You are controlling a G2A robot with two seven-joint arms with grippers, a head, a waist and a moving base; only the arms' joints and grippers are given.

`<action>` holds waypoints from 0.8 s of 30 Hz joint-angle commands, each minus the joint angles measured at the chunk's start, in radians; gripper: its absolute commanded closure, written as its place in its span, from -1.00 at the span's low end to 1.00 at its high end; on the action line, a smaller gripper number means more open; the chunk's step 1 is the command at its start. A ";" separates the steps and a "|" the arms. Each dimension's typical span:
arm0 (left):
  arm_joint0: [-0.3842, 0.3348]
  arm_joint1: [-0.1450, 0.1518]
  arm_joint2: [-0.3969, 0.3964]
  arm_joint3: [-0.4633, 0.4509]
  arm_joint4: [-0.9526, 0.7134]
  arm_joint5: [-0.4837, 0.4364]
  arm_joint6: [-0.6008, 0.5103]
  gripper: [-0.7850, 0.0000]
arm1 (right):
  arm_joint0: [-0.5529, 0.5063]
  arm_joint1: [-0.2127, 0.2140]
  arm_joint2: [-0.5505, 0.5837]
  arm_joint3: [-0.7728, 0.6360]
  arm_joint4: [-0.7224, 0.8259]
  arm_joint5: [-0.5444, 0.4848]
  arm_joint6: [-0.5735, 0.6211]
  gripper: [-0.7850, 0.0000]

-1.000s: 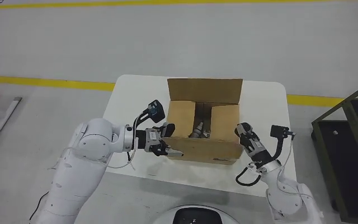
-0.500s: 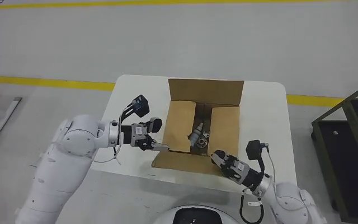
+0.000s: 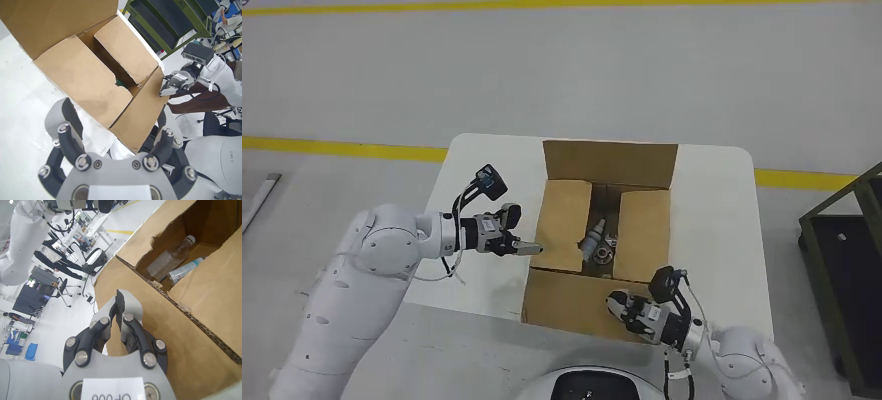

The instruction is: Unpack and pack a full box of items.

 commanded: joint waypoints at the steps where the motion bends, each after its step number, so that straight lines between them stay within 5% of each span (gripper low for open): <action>1: 0.000 0.000 0.000 0.000 0.000 0.000 0.000 -1.00 | 0.004 0.000 -0.006 0.008 0.001 0.004 -0.038 1.00; 5: 0.000 0.000 0.000 0.000 0.000 0.000 0.000 -1.00 | 0.011 0.000 0.054 -0.019 0.046 0.051 -0.175 1.00; 9: 0.000 0.000 0.000 0.000 0.000 0.000 0.000 -1.00 | 0.001 -0.003 0.179 -0.046 0.061 0.232 -0.369 1.00; 14: 0.000 0.000 0.000 0.000 0.000 0.000 0.000 -1.00 | -0.003 -0.004 0.241 -0.010 -0.030 0.406 -0.461 1.00; 24: 0.000 0.000 0.000 0.000 0.000 0.000 0.000 -1.00 | 0.027 -0.006 0.130 0.136 -0.146 0.377 -0.456 1.00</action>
